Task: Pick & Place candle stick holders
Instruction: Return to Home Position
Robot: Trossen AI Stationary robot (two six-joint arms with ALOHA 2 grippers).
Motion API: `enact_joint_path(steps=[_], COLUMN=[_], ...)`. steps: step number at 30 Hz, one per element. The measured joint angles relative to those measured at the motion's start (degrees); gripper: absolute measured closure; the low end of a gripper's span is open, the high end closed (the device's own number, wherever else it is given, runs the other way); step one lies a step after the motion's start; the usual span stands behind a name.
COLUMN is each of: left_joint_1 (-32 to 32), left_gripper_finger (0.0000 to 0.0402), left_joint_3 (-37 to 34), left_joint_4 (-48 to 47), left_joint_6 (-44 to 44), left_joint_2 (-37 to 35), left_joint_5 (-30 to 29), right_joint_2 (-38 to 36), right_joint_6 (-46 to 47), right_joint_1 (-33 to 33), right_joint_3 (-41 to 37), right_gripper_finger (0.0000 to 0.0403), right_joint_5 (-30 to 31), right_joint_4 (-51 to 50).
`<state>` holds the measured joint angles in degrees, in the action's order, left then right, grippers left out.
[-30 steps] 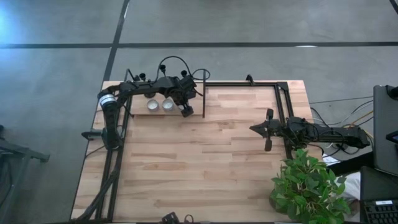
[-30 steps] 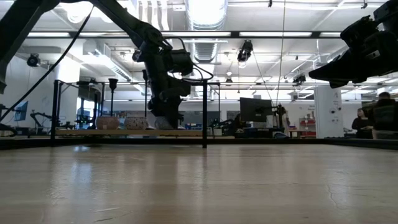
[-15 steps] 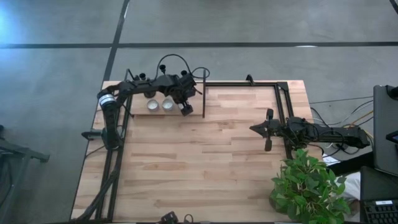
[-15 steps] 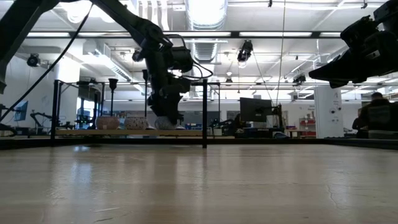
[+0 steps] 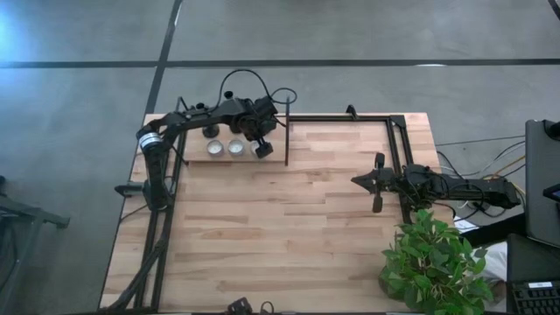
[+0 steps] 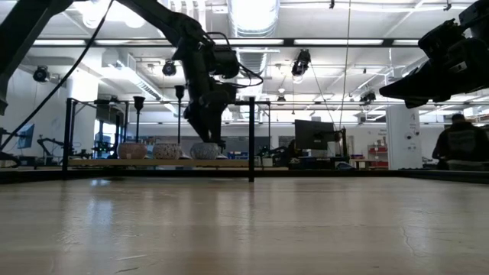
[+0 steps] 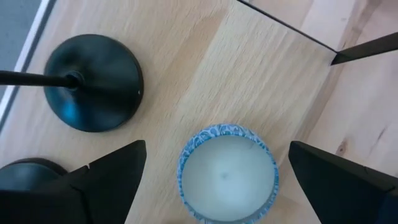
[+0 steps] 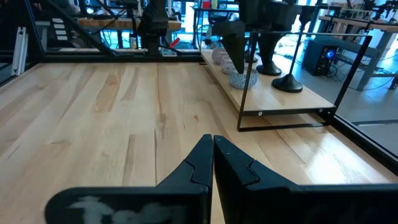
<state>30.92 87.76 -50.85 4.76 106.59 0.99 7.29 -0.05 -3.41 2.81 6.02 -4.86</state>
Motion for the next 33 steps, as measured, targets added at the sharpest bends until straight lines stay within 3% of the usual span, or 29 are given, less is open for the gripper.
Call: enact_joint_path(steps=[8, 24, 29, 33], left_joint_1=[0.00, -1.68, -2.31, -3.41], left_gripper_finger=[0.0002, 0.0005, 0.0037, 0.0089], left_joint_3=[3.87, 4.18, 3.04, 0.54], left_joint_4=[-3.26, -1.72, -3.55, -2.63], left_joint_6=[1.40, -0.22, -1.64, -3.23], left_joint_2=[-0.89, -10.91, -12.87, -15.58], left_joint_5=[0.02, 2.05, 2.25, 6.19], right_joint_2=[0.00, -0.01, -0.02, 0.00], right_joint_6=[0.00, 0.00, 0.00, 0.00], right_joint_1=[-0.01, -0.01, -0.01, 0.01], right_joint_3=[0.00, 0.00, 0.00, 0.02], right_gripper_finger=[0.0394, 0.0394, 0.0394, 0.0394], right_joint_5=[0.00, 0.00, 0.00, 0.00], right_joint_4=[0.00, 0.00, 0.00, 0.00])
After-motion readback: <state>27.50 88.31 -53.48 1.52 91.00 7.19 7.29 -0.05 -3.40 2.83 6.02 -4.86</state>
